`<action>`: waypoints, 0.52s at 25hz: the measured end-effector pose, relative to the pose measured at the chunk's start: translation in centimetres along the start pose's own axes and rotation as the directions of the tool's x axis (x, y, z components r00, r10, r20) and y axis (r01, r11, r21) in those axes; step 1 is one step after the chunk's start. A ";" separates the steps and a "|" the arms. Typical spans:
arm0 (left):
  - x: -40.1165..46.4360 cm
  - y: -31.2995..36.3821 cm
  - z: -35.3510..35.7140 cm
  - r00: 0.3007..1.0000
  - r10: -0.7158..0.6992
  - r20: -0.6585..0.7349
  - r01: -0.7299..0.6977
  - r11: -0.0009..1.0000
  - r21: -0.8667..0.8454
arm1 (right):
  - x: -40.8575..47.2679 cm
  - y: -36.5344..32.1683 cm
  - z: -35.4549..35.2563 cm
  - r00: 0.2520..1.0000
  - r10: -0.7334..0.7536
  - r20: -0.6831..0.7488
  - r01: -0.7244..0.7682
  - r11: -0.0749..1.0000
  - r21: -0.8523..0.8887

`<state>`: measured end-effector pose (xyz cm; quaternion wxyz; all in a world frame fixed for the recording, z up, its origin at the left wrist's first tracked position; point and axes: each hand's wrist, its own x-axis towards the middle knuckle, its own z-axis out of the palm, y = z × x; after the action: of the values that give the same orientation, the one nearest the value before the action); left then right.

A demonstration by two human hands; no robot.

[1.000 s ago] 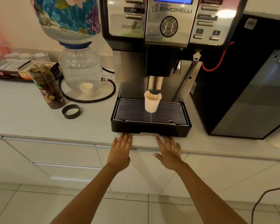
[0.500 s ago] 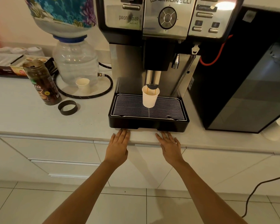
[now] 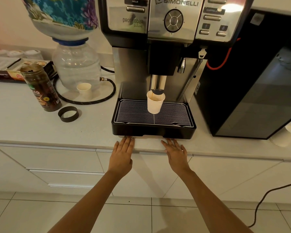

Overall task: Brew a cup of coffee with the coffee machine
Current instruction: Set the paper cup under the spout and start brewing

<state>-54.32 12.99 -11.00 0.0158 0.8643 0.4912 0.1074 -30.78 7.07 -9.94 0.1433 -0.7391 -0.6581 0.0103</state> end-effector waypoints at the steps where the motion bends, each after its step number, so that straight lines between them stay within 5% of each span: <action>1: 0.0 0.0 0.0 1.000 0.001 0.003 -0.001 1.000 0.002 | 0.0 0.0 0.0 1.000 0.001 -0.004 -0.001 1.000 0.001; 13: -0.1 -0.1 0.2 1.000 0.011 0.013 -0.011 0.999 0.031 | 0.1 0.1 0.2 1.000 0.011 -0.003 -0.011 0.999 0.034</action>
<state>-54.39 12.97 -11.19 0.0048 0.8678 0.4879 0.0942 -30.76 7.20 -10.15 0.1569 -0.7403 -0.6533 0.0212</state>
